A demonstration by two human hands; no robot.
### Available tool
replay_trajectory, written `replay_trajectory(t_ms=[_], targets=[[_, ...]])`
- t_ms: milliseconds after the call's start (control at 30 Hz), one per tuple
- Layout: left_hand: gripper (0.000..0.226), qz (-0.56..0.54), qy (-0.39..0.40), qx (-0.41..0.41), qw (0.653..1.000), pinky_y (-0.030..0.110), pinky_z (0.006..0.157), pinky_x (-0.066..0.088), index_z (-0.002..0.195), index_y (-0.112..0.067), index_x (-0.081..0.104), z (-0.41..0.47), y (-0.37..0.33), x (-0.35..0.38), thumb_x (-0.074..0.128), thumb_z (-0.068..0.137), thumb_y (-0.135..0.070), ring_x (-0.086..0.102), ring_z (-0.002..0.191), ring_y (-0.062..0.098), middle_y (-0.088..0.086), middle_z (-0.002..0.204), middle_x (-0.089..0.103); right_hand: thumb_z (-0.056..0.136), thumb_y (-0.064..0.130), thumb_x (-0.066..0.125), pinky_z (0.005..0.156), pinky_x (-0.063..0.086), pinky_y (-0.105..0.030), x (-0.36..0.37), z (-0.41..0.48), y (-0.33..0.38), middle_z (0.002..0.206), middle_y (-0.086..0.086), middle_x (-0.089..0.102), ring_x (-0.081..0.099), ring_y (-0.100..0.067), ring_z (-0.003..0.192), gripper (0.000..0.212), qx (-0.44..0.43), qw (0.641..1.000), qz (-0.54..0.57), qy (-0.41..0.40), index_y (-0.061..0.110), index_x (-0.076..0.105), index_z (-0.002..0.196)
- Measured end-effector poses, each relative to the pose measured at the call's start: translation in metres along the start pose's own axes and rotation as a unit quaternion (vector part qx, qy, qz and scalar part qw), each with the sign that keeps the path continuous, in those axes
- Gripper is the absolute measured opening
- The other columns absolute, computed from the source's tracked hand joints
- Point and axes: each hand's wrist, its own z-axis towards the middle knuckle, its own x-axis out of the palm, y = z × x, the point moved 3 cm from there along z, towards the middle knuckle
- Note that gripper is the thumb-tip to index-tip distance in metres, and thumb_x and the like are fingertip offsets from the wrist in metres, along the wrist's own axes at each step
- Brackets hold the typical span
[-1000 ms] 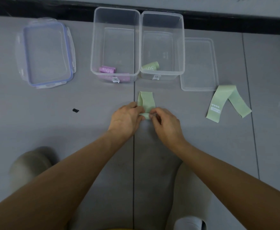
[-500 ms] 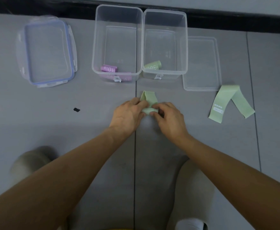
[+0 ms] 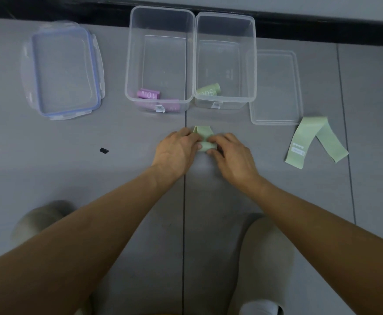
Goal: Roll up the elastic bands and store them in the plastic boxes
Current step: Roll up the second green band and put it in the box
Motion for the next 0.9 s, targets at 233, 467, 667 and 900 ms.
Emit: replay_trajectory(t_ms=[233, 467, 667, 900], targets=[[0.032, -0.002, 0.01, 0.01, 1.0, 0.039, 0.08, 0.049, 0.118, -0.027, 0.06, -0.016, 0.005, 0.002, 0.062, 0.088, -0.037, 0.06, 0.096, 0.03, 0.001, 0.11, 0.061, 0.098, 0.034, 0.054, 0.076, 0.05, -0.038, 0.005, -0.006, -0.001, 0.107, -0.001, 0.052, 0.06, -0.024, 0.088, 0.029, -0.016, 0.999, -0.024, 0.033, 0.02, 0.063, 0.122], [0.029, 0.001, -0.002, 0.001, 1.0, 0.038, 0.082, 0.047, 0.118, -0.024, 0.063, -0.009, 0.004, -0.002, 0.052, 0.095, -0.038, 0.054, 0.103, 0.028, 0.0, 0.113, 0.062, 0.095, 0.033, 0.059, 0.082, 0.051, -0.035, 0.003, -0.006, 0.004, 0.114, 0.005, 0.057, 0.061, -0.014, 0.086, 0.023, 0.025, 0.998, 0.044, -0.041, 0.025, 0.065, 0.115], [0.028, -0.007, -0.024, -0.027, 0.999, 0.039, 0.08, 0.049, 0.116, -0.022, 0.065, -0.009, 0.0, -0.001, 0.055, 0.094, -0.035, 0.054, 0.099, 0.027, 0.003, 0.115, 0.054, 0.091, 0.046, 0.062, 0.075, 0.051, -0.033, -0.002, 0.0, 0.0, 0.11, 0.005, 0.054, 0.059, -0.014, 0.083, 0.03, 0.0, 1.0, 0.006, -0.016, 0.027, 0.065, 0.114], [0.024, 0.014, -0.04, -0.02, 0.999, 0.039, 0.072, 0.05, 0.112, -0.027, 0.058, -0.007, -0.003, -0.009, 0.056, 0.091, -0.038, 0.061, 0.089, 0.03, 0.001, 0.098, 0.065, 0.094, 0.036, 0.061, 0.077, 0.051, -0.034, -0.004, 0.007, 0.0, 0.11, 0.004, 0.057, 0.063, -0.019, 0.09, 0.024, -0.018, 1.0, -0.004, -0.006, 0.022, 0.065, 0.113]])
